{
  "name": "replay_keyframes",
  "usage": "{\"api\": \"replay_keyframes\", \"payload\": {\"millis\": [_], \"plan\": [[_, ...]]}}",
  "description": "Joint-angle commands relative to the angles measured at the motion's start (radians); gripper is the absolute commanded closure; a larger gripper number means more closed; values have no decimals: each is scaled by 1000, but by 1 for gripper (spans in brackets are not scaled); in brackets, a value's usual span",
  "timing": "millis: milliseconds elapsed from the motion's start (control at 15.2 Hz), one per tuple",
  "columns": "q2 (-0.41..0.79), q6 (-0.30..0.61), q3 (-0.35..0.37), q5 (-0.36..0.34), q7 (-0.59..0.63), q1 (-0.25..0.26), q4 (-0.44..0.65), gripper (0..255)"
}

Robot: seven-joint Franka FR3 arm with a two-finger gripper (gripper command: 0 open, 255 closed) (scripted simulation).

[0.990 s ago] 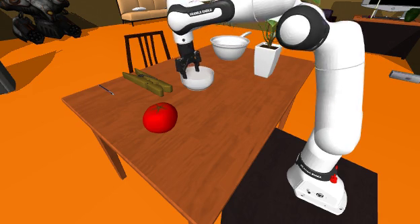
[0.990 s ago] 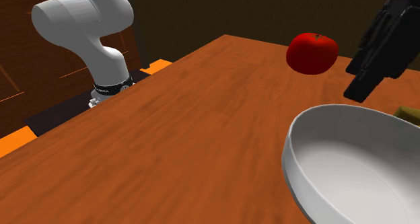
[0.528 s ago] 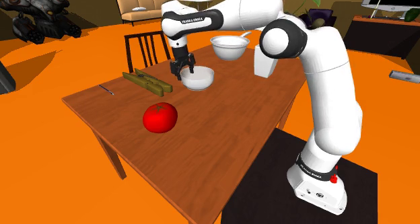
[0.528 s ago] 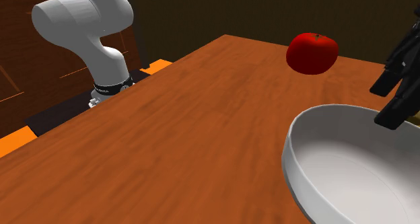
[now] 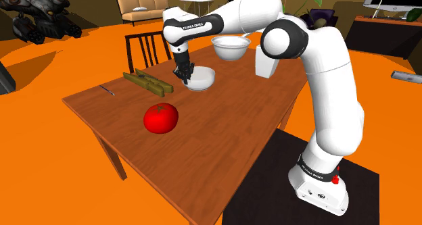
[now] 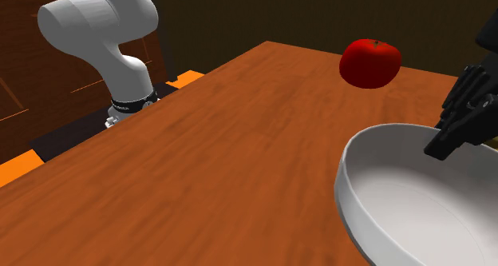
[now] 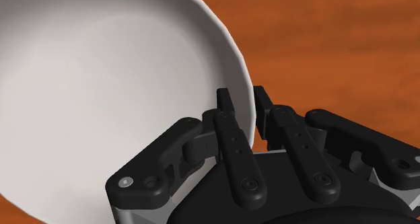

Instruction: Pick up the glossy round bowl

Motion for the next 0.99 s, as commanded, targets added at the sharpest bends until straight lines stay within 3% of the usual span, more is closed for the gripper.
{"api": "replay_keyframes", "payload": {"millis": [0,396,924], "plan": [[0,0,0,0,0,0,0,255],[0,1,0,0,-1,-1,0,255],[4,-109,0,1,-9,4,113,255]]}}
